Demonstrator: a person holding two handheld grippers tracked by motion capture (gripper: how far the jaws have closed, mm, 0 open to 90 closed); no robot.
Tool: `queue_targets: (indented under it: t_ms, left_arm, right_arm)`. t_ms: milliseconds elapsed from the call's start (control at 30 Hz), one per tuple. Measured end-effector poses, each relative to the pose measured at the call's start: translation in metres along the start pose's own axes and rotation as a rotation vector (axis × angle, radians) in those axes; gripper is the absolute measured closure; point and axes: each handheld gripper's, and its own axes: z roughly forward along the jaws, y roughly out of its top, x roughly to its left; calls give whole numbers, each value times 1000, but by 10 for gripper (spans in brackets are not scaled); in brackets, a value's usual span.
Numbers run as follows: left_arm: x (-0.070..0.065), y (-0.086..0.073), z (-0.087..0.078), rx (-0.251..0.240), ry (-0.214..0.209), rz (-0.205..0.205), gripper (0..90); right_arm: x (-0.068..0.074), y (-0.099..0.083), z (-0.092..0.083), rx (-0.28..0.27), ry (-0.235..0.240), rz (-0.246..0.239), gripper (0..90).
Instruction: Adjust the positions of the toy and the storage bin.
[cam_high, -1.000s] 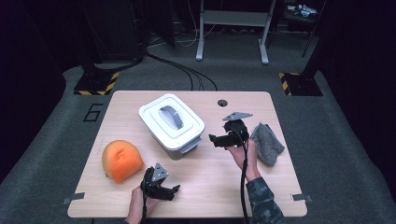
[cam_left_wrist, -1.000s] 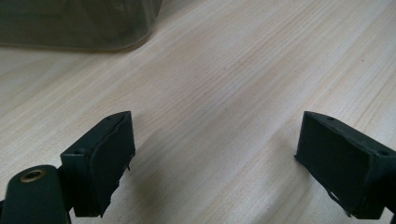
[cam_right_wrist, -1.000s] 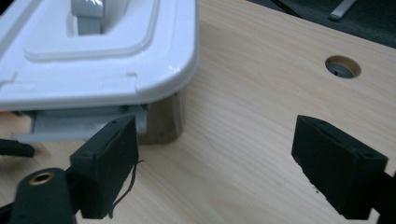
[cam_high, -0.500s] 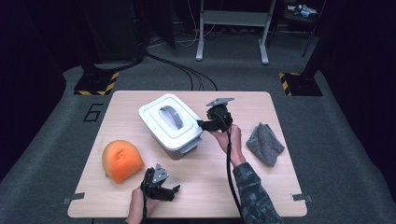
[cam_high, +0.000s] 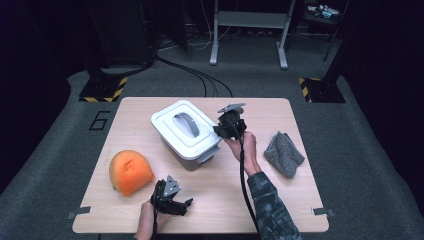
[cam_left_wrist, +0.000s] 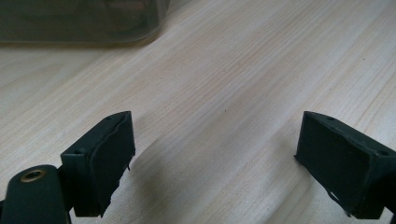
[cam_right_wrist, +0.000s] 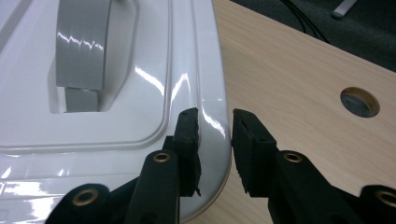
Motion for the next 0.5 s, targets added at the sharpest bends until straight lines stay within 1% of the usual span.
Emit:
queue_targets:
  t_ms: [33,67,100,133,200,233,267,300,333,367,433,500]
  left_arm:
    - [0,0,0,0,0,-1,112]
    - [0,0,0,1,-1,-1,112]
    - [0,0,0,-2,-3,-2,112]
    - [0,0,0,1,-3,-4,112]
    - [0,0,0,-1,-3,-4,112]
    - [0,0,0,0,-3,-2,112]
    - [-1,0,0,-1,-2,-6,112]
    - [0,0,0,-1,-2,-2,112]
    - [-1,0,0,-7,2,-3,112]
    - [-1,0,0,-5,0,-2,112]
    - [0,0,0,-1,0,0,112]
    - [0,0,0,1,2,5,112]
  right_arm:
    - [-1,0,-1,4,-4,3,709]
    - [-3,0,-1,3,-11,-10,695]
    - [-4,1,-1,6,-16,-14,660]
    - [-4,1,-2,4,-13,-1,612]
    - [-4,2,-6,-9,17,4,554]
    - [-3,3,-9,-20,24,5,498]
    - [-1,4,-12,-30,38,3,478]
    - [1,5,-14,-40,54,-6,461]
    - [4,7,-16,-48,57,-19,428]
    - [8,9,-17,-48,60,-15,410]
    - [13,13,-18,-61,77,-43,391]
    - [19,17,-17,-60,94,-42,365]
